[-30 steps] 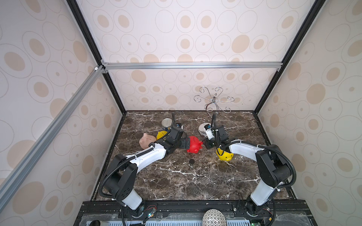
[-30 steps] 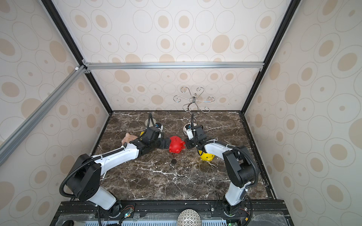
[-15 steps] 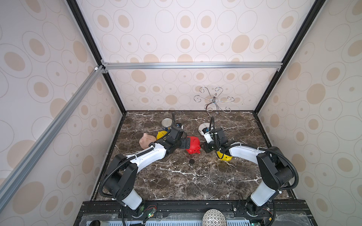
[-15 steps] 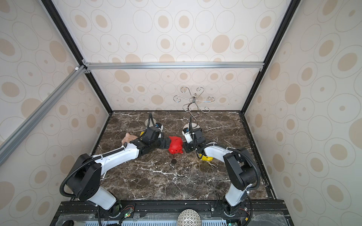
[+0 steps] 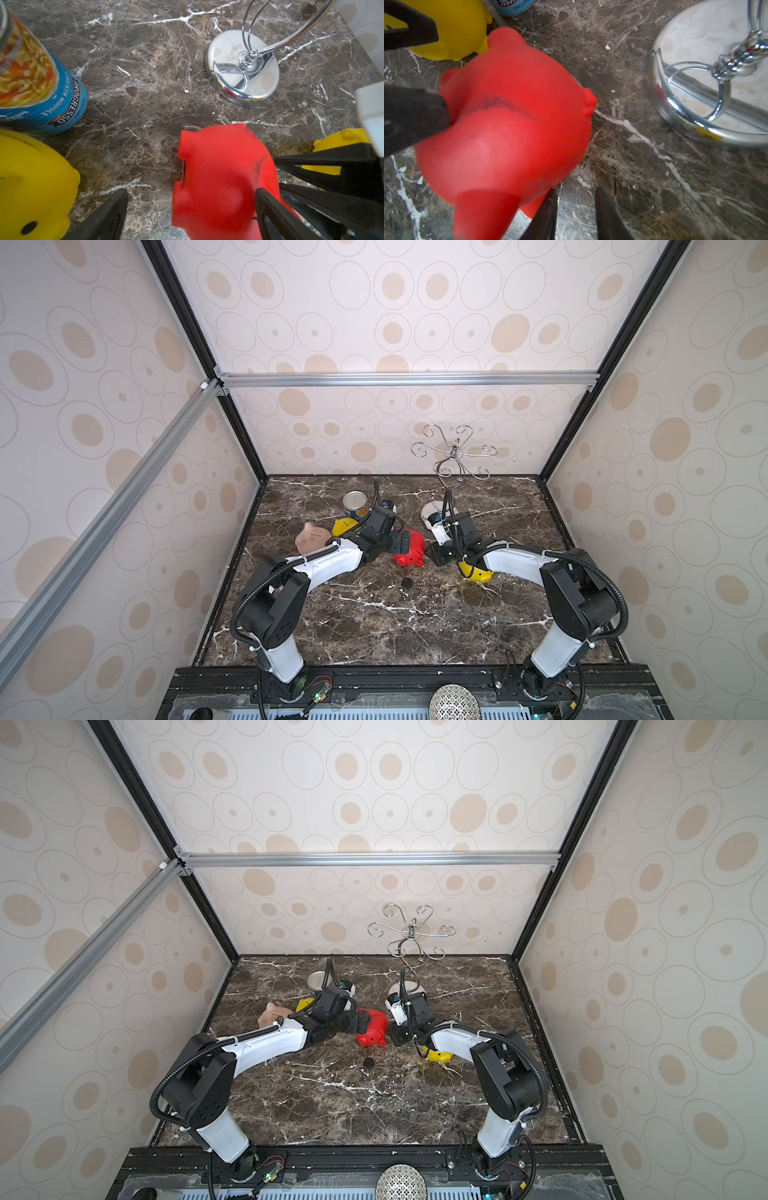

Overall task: Open piggy banks
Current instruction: Adjust the piggy bank at the center of the board.

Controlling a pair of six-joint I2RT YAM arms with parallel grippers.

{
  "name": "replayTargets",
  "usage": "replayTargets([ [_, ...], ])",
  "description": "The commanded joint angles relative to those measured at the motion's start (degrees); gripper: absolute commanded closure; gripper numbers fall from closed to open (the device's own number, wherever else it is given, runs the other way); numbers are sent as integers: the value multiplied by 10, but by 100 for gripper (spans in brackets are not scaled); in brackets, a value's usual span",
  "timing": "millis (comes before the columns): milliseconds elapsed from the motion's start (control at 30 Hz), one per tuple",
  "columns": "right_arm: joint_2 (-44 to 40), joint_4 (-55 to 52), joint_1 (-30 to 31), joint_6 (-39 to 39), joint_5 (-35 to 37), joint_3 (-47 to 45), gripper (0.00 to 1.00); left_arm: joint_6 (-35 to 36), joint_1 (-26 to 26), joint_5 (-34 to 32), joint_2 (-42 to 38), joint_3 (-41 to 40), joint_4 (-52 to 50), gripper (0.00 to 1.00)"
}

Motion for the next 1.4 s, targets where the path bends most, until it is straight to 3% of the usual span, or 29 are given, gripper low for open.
replayTargets([
  [0, -25, -24, 2, -23, -3, -1, 67, 13, -5, -11, 4, 4, 2, 5],
  [300, -23, -17, 4, -70, -85, -46, 65, 19, -5, -11, 6, -4, 9, 5],
  [567, -19, 101, 9, -73, -128, -96, 66, 18, -5, -11, 6, -8, 10, 5],
  [800, 12, 178, 16, -63, -109, -109, 66, 18, -5, -10, 5, -12, 15, 5],
  [1367, 41, 183, 28, -77, -76, -107, 66, 16, -5, -9, 2, -15, 13, 5],
])
